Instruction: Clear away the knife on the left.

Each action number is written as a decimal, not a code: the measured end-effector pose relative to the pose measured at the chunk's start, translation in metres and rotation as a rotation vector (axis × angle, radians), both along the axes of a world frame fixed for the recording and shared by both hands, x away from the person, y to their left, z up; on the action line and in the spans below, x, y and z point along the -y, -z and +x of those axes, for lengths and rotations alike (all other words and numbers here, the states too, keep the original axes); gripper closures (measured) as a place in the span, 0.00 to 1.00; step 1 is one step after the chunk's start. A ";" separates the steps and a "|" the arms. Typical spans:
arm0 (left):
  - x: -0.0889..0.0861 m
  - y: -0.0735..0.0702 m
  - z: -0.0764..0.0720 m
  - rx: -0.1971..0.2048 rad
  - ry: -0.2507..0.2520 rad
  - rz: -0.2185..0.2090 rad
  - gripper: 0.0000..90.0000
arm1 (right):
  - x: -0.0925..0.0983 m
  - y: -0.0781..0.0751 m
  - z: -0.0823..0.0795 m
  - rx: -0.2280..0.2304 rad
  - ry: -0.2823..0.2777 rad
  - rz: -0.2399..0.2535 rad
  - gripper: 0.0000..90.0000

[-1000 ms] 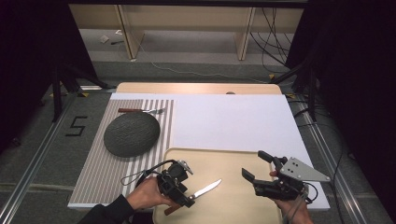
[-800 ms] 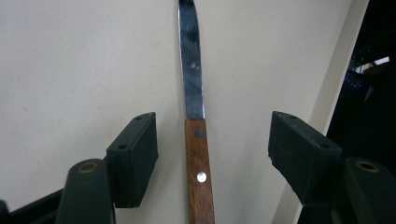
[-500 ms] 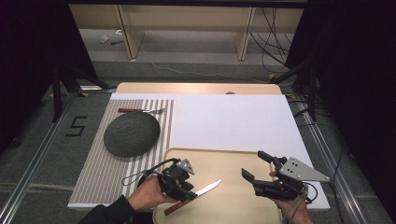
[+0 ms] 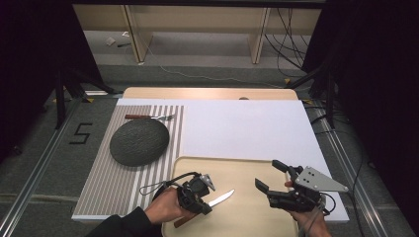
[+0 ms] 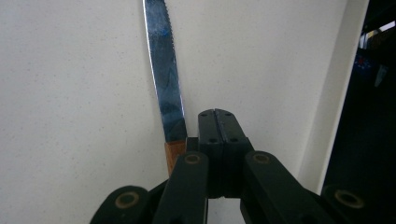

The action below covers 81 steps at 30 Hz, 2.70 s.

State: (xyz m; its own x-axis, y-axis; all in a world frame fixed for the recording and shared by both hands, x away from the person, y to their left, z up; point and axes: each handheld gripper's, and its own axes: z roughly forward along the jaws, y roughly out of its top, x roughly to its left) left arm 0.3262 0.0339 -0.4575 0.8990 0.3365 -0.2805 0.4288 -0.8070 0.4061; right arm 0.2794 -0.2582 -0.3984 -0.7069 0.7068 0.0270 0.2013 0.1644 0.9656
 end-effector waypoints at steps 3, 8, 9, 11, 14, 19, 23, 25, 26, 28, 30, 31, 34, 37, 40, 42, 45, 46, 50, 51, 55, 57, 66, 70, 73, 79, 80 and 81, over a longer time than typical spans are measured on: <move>0.002 0.002 0.000 0.002 0.007 0.019 1.00 | 0.000 0.000 0.000 0.000 -0.001 0.000 0.22; 0.004 0.006 0.000 0.009 0.003 0.040 1.00 | 0.000 0.000 0.000 0.001 0.000 0.002 0.22; 0.004 0.006 0.000 0.011 0.002 0.043 1.00 | 0.000 0.000 0.000 0.001 0.000 0.000 0.22; 0.005 0.006 0.001 0.014 -0.002 0.046 1.00 | 0.000 0.000 0.000 0.001 -0.001 -0.001 0.22; 0.004 0.006 0.003 0.016 -0.010 0.045 1.00 | 0.000 0.000 0.000 0.003 -0.001 -0.001 0.22; 0.003 0.006 0.006 0.021 -0.027 0.047 1.00 | 0.000 0.000 0.000 0.002 -0.001 0.000 0.22; 0.001 0.006 0.008 0.029 -0.038 0.052 1.00 | 0.000 0.000 0.000 0.003 -0.002 0.000 0.22; 0.001 0.006 0.008 0.043 -0.048 0.055 1.00 | 0.000 0.000 0.000 0.003 -0.003 0.001 0.22; 0.000 0.005 0.009 0.047 -0.051 0.058 1.00 | 0.000 0.000 0.000 0.004 -0.003 0.001 0.22; -0.001 0.005 0.010 0.058 -0.057 0.062 1.00 | 0.000 0.000 0.000 0.003 -0.002 0.001 0.22; -0.002 0.005 0.010 0.071 -0.065 0.068 1.00 | 0.000 0.000 0.000 0.003 -0.003 0.000 0.22; -0.003 0.005 0.011 0.066 -0.064 0.070 1.00 | 0.000 0.000 0.000 0.004 -0.002 0.001 0.22; -0.004 0.004 0.011 0.079 -0.073 0.080 1.00 | 0.000 0.000 0.000 0.004 -0.003 0.001 0.22; -0.007 0.004 0.012 0.078 -0.079 0.086 1.00 | 0.001 0.000 0.000 0.005 -0.002 0.003 0.22; -0.009 0.004 0.013 0.078 -0.085 0.091 0.99 | 0.001 -0.001 -0.001 0.007 -0.001 0.003 0.22; -0.011 0.004 0.013 0.076 -0.090 0.095 0.99 | 0.001 -0.001 -0.001 0.007 -0.001 0.003 0.22; -0.013 0.003 0.015 0.081 -0.097 0.104 0.99 | 0.001 -0.001 -0.001 0.006 -0.001 0.003 0.22; -0.014 0.003 0.015 0.081 -0.099 0.104 0.99 | 0.001 -0.001 -0.001 0.006 -0.001 0.003 0.22; -0.016 0.003 0.017 0.086 -0.110 0.110 0.99 | 0.001 -0.001 -0.001 0.005 0.000 0.003 0.22; -0.017 0.003 0.017 0.090 -0.109 0.112 0.99 | 0.001 -0.001 -0.001 0.006 -0.001 0.003 0.22; -0.020 0.002 0.020 0.091 -0.121 0.114 0.99 | 0.001 -0.001 -0.001 0.007 -0.003 0.002 0.22; -0.021 0.003 0.021 0.090 -0.129 0.113 0.99 | 0.001 -0.001 -0.001 0.007 -0.004 0.002 0.22; -0.026 0.002 0.025 0.096 -0.153 0.118 0.99 | 0.001 -0.001 -0.001 0.006 -0.005 0.002 0.22; -0.028 0.002 0.026 0.097 -0.163 0.126 0.99 | 0.001 -0.001 -0.001 0.007 -0.006 0.001 0.22; -0.031 0.002 0.027 0.100 -0.170 0.132 0.99 | 0.001 -0.001 -0.001 0.006 -0.006 0.001 0.22; -0.036 0.001 0.029 0.103 -0.185 0.143 0.99 | 0.001 -0.001 -0.001 0.004 -0.009 0.000 0.22; -0.037 0.001 0.030 0.104 -0.187 0.144 0.99 | 0.001 -0.001 -0.001 0.004 -0.009 0.000 0.22; -0.038 0.001 0.030 0.103 -0.188 0.146 0.99 | 0.001 -0.001 -0.001 0.004 -0.009 0.000 0.22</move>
